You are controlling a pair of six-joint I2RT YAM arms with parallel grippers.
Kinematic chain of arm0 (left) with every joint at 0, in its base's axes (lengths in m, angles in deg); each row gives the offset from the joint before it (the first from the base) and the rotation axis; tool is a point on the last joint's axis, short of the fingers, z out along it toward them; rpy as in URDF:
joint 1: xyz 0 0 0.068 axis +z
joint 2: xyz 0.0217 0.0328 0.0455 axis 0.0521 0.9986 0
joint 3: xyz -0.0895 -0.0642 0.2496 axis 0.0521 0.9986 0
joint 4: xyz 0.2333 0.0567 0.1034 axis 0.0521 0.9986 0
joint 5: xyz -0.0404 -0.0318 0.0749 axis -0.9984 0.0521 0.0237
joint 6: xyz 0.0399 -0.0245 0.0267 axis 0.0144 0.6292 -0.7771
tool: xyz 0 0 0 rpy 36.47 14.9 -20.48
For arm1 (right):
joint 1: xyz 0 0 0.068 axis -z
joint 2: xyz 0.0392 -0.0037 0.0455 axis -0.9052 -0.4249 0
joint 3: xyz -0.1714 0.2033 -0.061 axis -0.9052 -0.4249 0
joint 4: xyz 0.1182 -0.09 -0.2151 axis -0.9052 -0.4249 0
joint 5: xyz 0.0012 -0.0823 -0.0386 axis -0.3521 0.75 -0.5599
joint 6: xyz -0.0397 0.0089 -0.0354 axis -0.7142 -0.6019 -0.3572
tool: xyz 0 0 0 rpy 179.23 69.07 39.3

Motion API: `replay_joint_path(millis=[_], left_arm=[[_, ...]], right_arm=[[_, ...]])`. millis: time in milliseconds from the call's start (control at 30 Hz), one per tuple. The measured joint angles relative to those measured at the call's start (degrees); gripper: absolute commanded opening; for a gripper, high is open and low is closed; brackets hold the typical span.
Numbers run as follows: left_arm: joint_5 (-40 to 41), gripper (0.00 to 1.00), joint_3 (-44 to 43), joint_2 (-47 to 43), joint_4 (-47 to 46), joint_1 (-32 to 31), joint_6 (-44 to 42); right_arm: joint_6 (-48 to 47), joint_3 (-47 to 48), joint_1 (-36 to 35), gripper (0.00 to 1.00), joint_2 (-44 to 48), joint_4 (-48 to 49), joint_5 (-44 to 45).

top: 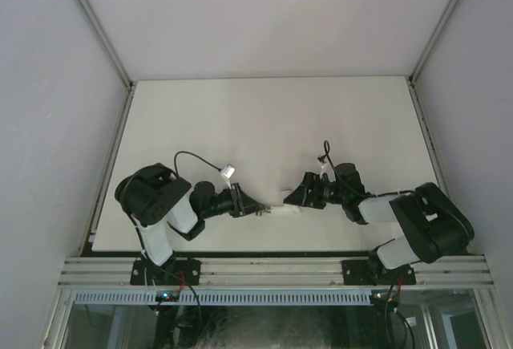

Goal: Install the water faucets

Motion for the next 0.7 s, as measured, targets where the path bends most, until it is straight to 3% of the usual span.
replay_joint_path(millis=[300, 700], left_arm=[[-0.07, 0.00, 0.00, 1.49, -0.85, -0.35, 0.59], [-0.63, 0.00, -0.31, 2.08, -0.96, -1.05, 0.94]], right_arm=[[7.98, -2.01, -2.27, 0.73, -8.68, 16.83, -1.27], [12.94, -4.17, -4.74, 0.66, -13.27, 27.85, 1.51]])
